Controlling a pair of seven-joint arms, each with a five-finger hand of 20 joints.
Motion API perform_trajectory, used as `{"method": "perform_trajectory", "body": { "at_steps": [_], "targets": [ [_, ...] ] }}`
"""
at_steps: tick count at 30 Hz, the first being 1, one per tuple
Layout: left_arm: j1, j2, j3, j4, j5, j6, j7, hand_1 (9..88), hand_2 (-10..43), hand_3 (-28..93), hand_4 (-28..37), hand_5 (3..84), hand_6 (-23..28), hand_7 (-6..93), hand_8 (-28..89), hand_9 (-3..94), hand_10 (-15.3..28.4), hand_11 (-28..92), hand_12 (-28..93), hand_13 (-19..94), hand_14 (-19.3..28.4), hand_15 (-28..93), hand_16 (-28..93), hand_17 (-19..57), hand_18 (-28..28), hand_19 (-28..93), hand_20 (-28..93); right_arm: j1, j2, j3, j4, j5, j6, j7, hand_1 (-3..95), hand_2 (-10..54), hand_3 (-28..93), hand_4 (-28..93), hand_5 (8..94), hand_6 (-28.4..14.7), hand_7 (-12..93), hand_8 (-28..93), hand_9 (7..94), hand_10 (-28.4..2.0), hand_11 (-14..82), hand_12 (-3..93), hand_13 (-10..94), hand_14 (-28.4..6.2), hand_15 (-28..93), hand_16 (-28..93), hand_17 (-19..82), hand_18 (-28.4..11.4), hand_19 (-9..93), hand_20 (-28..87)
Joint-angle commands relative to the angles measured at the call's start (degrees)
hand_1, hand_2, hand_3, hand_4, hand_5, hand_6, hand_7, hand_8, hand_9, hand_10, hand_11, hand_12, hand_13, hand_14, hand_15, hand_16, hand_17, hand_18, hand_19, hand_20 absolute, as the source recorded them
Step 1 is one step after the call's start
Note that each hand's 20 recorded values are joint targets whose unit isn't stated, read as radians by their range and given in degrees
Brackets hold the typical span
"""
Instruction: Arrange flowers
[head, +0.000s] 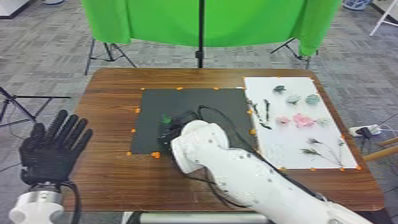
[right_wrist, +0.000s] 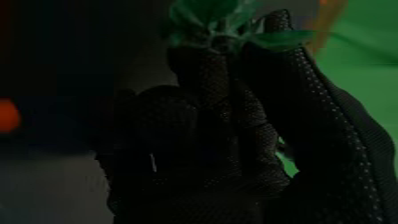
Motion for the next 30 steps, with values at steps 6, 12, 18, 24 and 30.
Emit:
{"method": "perform_trajectory", "body": {
  "at_steps": [6, 12, 18, 24, 30],
  "targets": [
    [-0.05, 0.17, 0.02, 0.20, -0.48, 0.25, -0.54, 26.0, 11.8, 77, -27.9, 45.3, 7.5, 7.3, -8, 40.3, 13.3, 13, 10, 31, 13.1, 24, -2, -2.9, 11.6, 20, 14, -0.16, -1.97, -1.58, -0.24, 2.25, 1.30, 1.05, 52.2, -9.5, 77, -28, 55.6, -7.4, 52, 5, 67.3, -16.1, 36.0, 37.4, 64, -14.8, 73, 29, 38, -26.1, 93, 39],
    [-0.33, 0.22, 0.23, 0.39, -0.44, 0.25, -0.56, 26.0, 11.8, 77, -28.0, 45.3, 7.4, 7.4, -8, 40.3, 13.1, 14, 11, 31, 13.5, 24, -2, -3.1, 11.7, 21, 14, -0.29, -1.85, -1.61, -0.33, 1.30, 1.83, 0.94, 46.6, -9.5, 82, -28, 53.7, -9.8, 46, -18, 61.6, -19.7, 43.9, 27.6, 62, -16.1, 74, 23, 37, -26.4, 93, 39],
    [-0.35, -0.56, 0.34, 0.52, -0.37, -0.33, -0.55, 26.0, 11.8, 77, -28.0, 45.3, 7.5, 7.4, -8, 40.2, 13.3, 14, 11, 31, 13.6, 25, -2, -3.0, 11.7, 21, 14, -0.60, 0.73, -2.33, -2.85, 0.80, 3.26, -1.00, 43.5, -9.5, 85, -28, 49.8, -13.7, 23, -14, 57.3, -21.9, 43.2, 20.1, 60, -17.1, 73, 21, 37, -26.9, 93, 38],
    [1.10, -1.49, -0.53, 0.16, -0.49, 0.21, 0.52, 26.1, 11.8, 77, -28.1, 45.3, 7.5, 7.4, -8, 40.1, 13.4, 14, 11, 31, 13.6, 25, -2, -3.0, 11.7, 21, 14, -2.76, 8.10, -3.55, -9.97, -3.23, -3.77, -16.71, 37.4, -9.5, 85, -25, 46.9, -14.8, 21, -13, 50.3, -24.1, 37.6, 17.7, 54, -19.7, 74, 18, 36, -27.0, 93, 37],
    [0.63, -1.20, -0.19, 0.25, -0.58, 0.52, 0.87, 26.2, 11.9, 77, -28.1, 45.2, 7.7, 7.5, -7, 39.8, 13.3, 14, 11, 31, 13.9, 28, -2, -3.3, 12.2, 23, 15, -3.68, 10.78, -2.71, -12.25, -9.36, -22.41, -27.64, 27.2, 1.2, 81, -22, 61.5, -7.9, 21, -13, 41.0, -25.8, 23.3, 16.8, 35, -23.9, 74, 15, 24, -24.9, 91, 38]
  ]
}}
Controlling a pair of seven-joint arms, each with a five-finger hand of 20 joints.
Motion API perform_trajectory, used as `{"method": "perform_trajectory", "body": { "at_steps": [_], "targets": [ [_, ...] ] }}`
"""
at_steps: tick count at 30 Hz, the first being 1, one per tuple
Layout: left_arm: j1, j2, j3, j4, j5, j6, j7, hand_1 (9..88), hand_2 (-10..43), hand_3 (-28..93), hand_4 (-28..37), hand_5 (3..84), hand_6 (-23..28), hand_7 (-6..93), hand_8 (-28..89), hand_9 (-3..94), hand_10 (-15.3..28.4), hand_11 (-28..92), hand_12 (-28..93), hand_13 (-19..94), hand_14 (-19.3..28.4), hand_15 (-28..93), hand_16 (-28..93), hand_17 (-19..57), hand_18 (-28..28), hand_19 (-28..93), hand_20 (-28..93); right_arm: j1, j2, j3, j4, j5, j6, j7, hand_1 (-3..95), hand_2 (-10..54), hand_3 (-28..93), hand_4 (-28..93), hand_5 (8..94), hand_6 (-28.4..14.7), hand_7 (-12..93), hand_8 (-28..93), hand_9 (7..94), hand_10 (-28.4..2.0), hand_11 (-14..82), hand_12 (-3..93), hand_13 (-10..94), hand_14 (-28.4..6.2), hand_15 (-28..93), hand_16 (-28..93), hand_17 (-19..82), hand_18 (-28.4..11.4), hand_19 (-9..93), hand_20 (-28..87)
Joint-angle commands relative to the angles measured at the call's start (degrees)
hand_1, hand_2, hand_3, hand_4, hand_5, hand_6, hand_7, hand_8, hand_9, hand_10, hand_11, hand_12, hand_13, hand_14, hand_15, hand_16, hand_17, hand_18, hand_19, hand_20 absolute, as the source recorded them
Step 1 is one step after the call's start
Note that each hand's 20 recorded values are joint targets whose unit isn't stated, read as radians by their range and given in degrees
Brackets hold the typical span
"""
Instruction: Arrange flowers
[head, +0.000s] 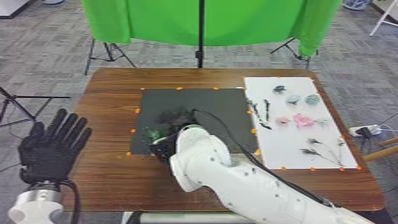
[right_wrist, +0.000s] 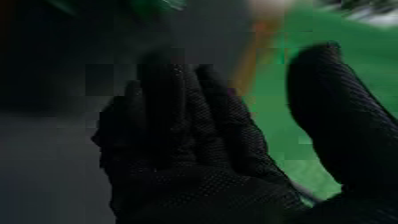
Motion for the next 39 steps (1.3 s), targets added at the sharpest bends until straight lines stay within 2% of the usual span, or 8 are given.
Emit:
{"method": "perform_trajectory", "body": {
  "at_steps": [1, 6, 11, 18, 21, 27, 33, 39],
  "targets": [
    [1.00, -0.47, 0.28, 0.07, -0.44, 0.28, 0.64, 26.1, 11.9, 77, -28.1, 45.2, 7.7, 7.5, -7, 39.8, 13.3, 14, 11, 31, 13.9, 28, -2, -3.3, 12.2, 23, 15, -1.38, 5.10, 0.82, -3.13, -7.32, -21.87, -13.46, 26.7, 1.8, 80, -22, 63.8, -7.4, 20, -13, 40.0, -25.5, 20.8, 16.4, 33, -24.1, 74, 14, 23, -24.7, 90, 39],
    [-0.63, 0.64, 1.49, 0.54, -0.19, 1.09, -0.71, 26.1, 11.9, 77, -28.0, 45.2, 7.8, 7.6, -8, 39.7, 13.2, 14, 11, 31, 13.9, 29, -3, -3.3, 12.2, 23, 15, -1.75, 2.81, 1.07, -1.67, -9.17, -33.70, -13.10, 26.0, 2.6, 76, -21, 61.6, -4.4, 14, -12, 34.3, -24.7, 13.3, 15.3, 26, -25.0, 72, 12, 20, -24.4, 88, 44],
    [-1.86, 1.26, 2.94, 0.97, 0.18, 0.86, -1.00, 26.1, 11.9, 77, -28.1, 45.2, 7.8, 7.7, -7, 39.7, 13.3, 14, 11, 31, 14.0, 29, -3, -3.3, 12.2, 23, 15, -1.02, 1.47, 0.25, 0.28, -12.70, -39.54, -13.10, 25.6, 2.5, 75, -21, 57.7, -3.1, 11, -12, 32.9, -24.6, 13.1, 15.7, 24, -25.6, 72, 11, 19, -24.6, 88, 46],
    [-1.65, 1.23, 3.25, 0.84, 0.57, 1.18, -1.18, 26.1, 12.0, 77, -28.2, 45.2, 7.7, 7.7, -8, 39.6, 13.3, 14, 11, 31, 14.0, 29, -3, -3.4, 12.2, 23, 15, -0.36, -0.08, -0.47, 1.97, -16.56, -45.87, -11.34, 25.9, 2.6, 74, -21, 58.3, -2.8, 10, -12, 34.5, -24.8, 14.5, 16.4, 25, -25.9, 73, 12, 20, -24.9, 87, 48],
    [-1.84, 1.09, 3.33, 1.00, 0.69, 0.93, -1.27, 26.1, 12.1, 77, -28.1, 45.2, 7.8, 7.8, -8, 39.5, 13.3, 14, 11, 31, 13.9, 29, -3, -3.4, 12.2, 23, 15, -0.38, -0.24, -0.70, 2.54, -17.44, -44.69, -10.44, 26.2, 2.9, 74, -21, 57.7, -3.4, 9, -12, 34.8, -25.2, 14.9, 16.7, 25, -26.4, 74, 12, 20, -25.1, 88, 48],
    [-1.50, 0.96, 3.07, 0.92, 0.68, 0.93, -1.43, 26.1, 12.2, 77, -28.2, 45.2, 7.7, 7.9, -8, 39.5, 13.3, 14, 11, 31, 14.0, 29, -3, -3.4, 12.2, 23, 15, -0.21, -0.10, -0.94, 2.96, -18.31, -42.14, -8.49, 25.0, 4.9, 74, -20, 47.6, -12.8, 5, -10, 35.0, -27.5, 17.6, 18.4, 26, -27.4, 75, 12, 21, -25.7, 89, 48],
    [-1.82, 1.04, 3.19, 1.16, 0.46, 0.64, -1.74, 26.1, 12.3, 77, -28.2, 45.2, 7.7, 7.8, -8, 39.5, 13.3, 14, 11, 31, 14.0, 29, -3, -3.4, 12.2, 23, 15, -0.11, 0.16, -0.48, 3.12, -15.87, -40.46, -5.97, 24.5, 5.9, 75, -20, 47.5, -16.1, 4, -9, 35.4, -28.3, 19.4, 18.9, 27, -28.0, 75, 12, 22, -26.1, 89, 47],
    [-1.99, 1.01, 3.06, 1.32, 0.33, 0.62, -2.06, 26.1, 12.2, 77, -28.2, 45.1, 7.8, 7.7, -8, 39.5, 13.3, 14, 11, 31, 14.1, 29, -3, -3.5, 12.2, 23, 15, -0.34, 0.36, -0.51, 1.55, -15.80, -39.17, -5.47, 24.3, 6.5, 75, -20, 47.7, -10.0, 6, -9, 35.9, -28.4, 20.3, 19.1, 28, -28.1, 75, 12, 23, -26.8, 89, 46]
  ]
}}
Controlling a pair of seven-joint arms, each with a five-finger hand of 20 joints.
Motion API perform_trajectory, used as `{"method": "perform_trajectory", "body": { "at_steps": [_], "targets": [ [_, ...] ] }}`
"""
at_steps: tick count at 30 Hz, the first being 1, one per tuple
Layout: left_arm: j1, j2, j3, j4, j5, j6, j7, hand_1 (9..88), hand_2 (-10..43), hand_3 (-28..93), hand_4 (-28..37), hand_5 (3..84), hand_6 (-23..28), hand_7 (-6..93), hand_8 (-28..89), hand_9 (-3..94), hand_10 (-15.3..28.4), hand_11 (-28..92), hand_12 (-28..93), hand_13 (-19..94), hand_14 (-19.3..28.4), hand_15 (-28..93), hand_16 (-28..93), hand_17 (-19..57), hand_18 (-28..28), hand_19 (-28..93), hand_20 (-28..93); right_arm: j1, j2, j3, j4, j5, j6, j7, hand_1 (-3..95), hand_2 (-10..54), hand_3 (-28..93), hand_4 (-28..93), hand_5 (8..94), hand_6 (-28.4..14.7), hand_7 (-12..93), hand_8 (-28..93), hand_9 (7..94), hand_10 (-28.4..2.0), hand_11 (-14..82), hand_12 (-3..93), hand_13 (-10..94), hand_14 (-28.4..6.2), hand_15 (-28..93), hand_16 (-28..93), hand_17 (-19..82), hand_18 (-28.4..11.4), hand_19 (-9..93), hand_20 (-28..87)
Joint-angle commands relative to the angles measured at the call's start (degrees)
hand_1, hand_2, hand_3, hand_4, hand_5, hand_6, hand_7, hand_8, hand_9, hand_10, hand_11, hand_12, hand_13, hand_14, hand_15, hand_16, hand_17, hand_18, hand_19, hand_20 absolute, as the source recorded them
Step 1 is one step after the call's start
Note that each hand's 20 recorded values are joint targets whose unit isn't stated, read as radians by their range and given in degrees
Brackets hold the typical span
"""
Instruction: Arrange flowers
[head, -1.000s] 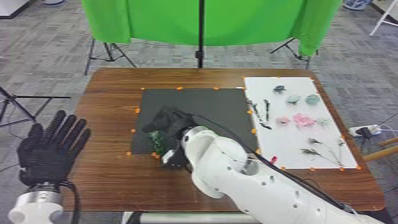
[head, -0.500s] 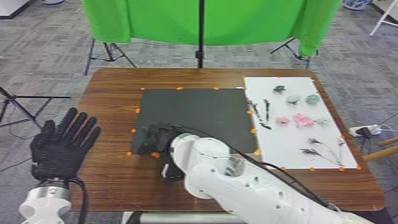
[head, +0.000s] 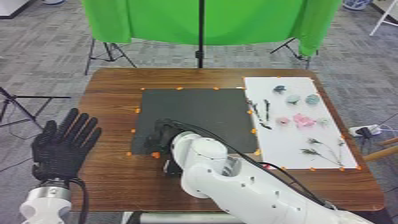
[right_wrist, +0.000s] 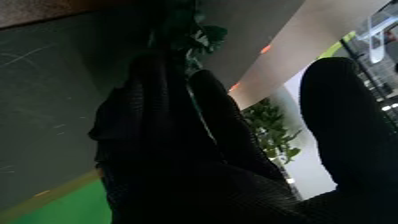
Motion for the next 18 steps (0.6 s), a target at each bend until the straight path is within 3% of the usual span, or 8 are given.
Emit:
{"method": "perform_trajectory", "body": {
  "at_steps": [1, 8, 13, 16, 18],
  "targets": [
    [-0.05, -0.26, 0.10, 0.73, 0.02, 0.10, -1.22, 26.1, 12.2, 77, -28.2, 45.1, 7.7, 7.7, -8, 39.5, 13.3, 14, 11, 31, 14.0, 29, -3, -3.5, 12.2, 23, 15, -0.09, 0.39, 0.20, -1.41, 0.41, 1.81, 1.15, 24.3, 6.5, 75, -20, 47.6, -9.4, 7, -9, 36.1, -28.4, 20.6, 19.2, 29, -28.1, 75, 12, 23, -26.9, 89, 46],
    [0.30, -0.51, -0.04, 0.66, -0.06, 0.08, -1.34, 26.0, 12.2, 77, -28.1, 45.1, 7.7, 7.8, -8, 39.5, 13.3, 14, 11, 31, 14.0, 29, -3, -3.5, 12.2, 23, 15, -0.18, 0.47, 0.31, -2.81, 0.43, 3.53, 0.46, 24.9, 5.9, 74, -20, 47.2, -3.8, 8, -11, 36.1, -28.4, 21.7, 19.6, 30, -28.2, 76, 12, 23, -27.5, 90, 45],
    [0.41, -0.81, -0.10, 0.77, 0.30, -0.13, -1.36, 26.0, 12.1, 78, -28.1, 45.4, 7.3, 8.2, -8, 39.5, 13.3, 14, 11, 31, 14.0, 29, -3, -3.5, 12.2, 23, 15, -0.73, 0.46, 1.63, -4.37, 2.15, 7.77, 1.62, 24.9, 3.8, 72, -21, 45.7, -2.4, 9, -12, 32.2, -28.4, 21.2, 20.5, 30, -28.3, 76, 13, 24, -28.0, 90, 44],
    [0.71, -1.95, -0.33, 0.83, 0.45, -0.59, -0.97, 26.2, 11.8, 78, -27.8, 45.8, 6.4, 8.7, -8, 39.4, 13.3, 14, 11, 31, 13.9, 29, -3, -3.5, 12.2, 23, 15, -2.41, 1.30, 5.24, -7.33, 4.94, 9.77, 2.00, 25.1, 1.6, 70, -22, 43.5, -1.7, 9, -12, 29.3, -28.4, 20.7, 22.3, 28, -28.4, 76, 14, 24, -28.3, 89, 43],
    [0.60, -2.52, -0.52, 0.89, 0.74, -0.62, -1.64, 26.4, 11.7, 78, -27.7, 46.1, 6.0, 8.9, -8, 39.4, 13.3, 14, 11, 31, 13.8, 29, -3, -3.5, 12.2, 23, 15, -5.04, 2.63, 10.12, -10.36, 7.22, 11.11, 3.54, 25.2, 1.2, 70, -22, 42.2, -1.4, 10, -12, 29.0, -28.4, 20.5, 22.8, 27, -28.4, 76, 14, 25, -28.3, 88, 43]
  ]
}}
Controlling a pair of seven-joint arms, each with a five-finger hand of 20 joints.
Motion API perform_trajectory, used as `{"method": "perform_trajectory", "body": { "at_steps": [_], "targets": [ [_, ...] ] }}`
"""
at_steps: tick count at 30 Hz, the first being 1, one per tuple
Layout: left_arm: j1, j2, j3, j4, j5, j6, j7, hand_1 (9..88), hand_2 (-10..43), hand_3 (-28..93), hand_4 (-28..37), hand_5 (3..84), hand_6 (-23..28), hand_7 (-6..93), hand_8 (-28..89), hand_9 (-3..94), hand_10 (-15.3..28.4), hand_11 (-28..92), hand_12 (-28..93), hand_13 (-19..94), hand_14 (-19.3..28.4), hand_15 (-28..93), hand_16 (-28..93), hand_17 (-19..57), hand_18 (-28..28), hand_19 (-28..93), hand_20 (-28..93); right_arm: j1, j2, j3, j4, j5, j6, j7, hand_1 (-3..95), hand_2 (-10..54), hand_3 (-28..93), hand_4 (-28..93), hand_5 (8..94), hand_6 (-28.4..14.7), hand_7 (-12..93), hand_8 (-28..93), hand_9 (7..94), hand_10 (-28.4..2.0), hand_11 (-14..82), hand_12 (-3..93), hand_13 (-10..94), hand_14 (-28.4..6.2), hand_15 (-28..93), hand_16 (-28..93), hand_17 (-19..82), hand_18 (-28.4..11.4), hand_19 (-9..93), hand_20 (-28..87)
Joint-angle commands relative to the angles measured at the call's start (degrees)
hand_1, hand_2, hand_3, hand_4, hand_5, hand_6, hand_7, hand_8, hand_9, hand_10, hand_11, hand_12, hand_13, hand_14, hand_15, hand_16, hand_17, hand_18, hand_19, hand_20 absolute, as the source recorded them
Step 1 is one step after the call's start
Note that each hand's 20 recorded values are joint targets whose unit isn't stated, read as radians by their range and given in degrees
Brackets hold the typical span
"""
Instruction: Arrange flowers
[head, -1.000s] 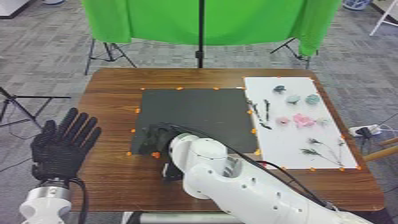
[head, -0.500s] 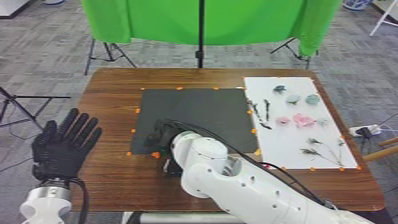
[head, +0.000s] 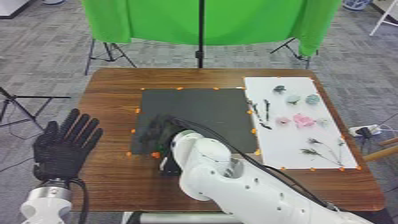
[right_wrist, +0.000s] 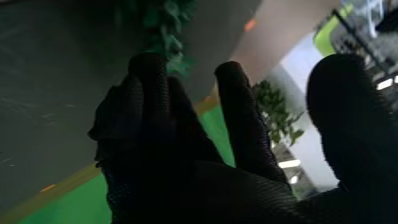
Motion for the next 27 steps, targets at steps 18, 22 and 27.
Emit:
{"method": "perform_trajectory", "body": {
  "at_steps": [18, 22, 27],
  "targets": [
    [3.55, -4.70, -2.67, -1.03, 0.89, -1.37, 1.71, 26.4, 12.1, 77, -28.0, 45.2, 7.1, 8.3, -8, 38.8, 13.0, 14, 11, 30, 13.7, 29, -3, -3.5, 12.2, 23, 15, -35.52, 28.89, 48.65, -16.38, -15.95, 7.43, 6.71, 27.3, -6.5, 65, -28, 46.2, -16.7, 8, -8, 41.1, -28.4, 22.5, 19.5, 30, -28.4, 66, 11, 24, -28.4, 82, 42],
    [3.34, -4.63, -2.37, -1.10, -0.50, -0.64, 2.11, 26.3, 12.1, 77, -28.0, 45.2, 7.2, 8.3, -8, 38.8, 13.0, 14, 11, 30, 13.7, 29, -3, -3.5, 12.2, 23, 15, -44.13, 30.37, 60.85, -17.59, -5.22, 1.32, 4.48, 31.6, -9.5, 71, -28, 49.3, -14.9, 8, -9, 43.0, -27.6, 22.1, 18.3, 31, -27.1, 64, 11, 22, -28.4, 80, 39],
    [3.55, -4.48, -2.43, -1.11, -0.93, -0.52, 2.28, 26.5, 12.4, 78, -28.0, 45.5, 7.4, 8.4, -8, 39.1, 13.1, 15, 11, 31, 13.8, 29, -3, -3.5, 12.2, 23, 15, -51.46, 31.19, 67.41, -17.30, -3.76, -1.33, 5.63, 39.2, -9.5, 75, -28, 49.6, -12.3, 11, -10, 42.9, -24.3, 18.8, 16.6, 32, -23.6, 57, 11, 20, -27.5, 79, 35]
  ]
}}
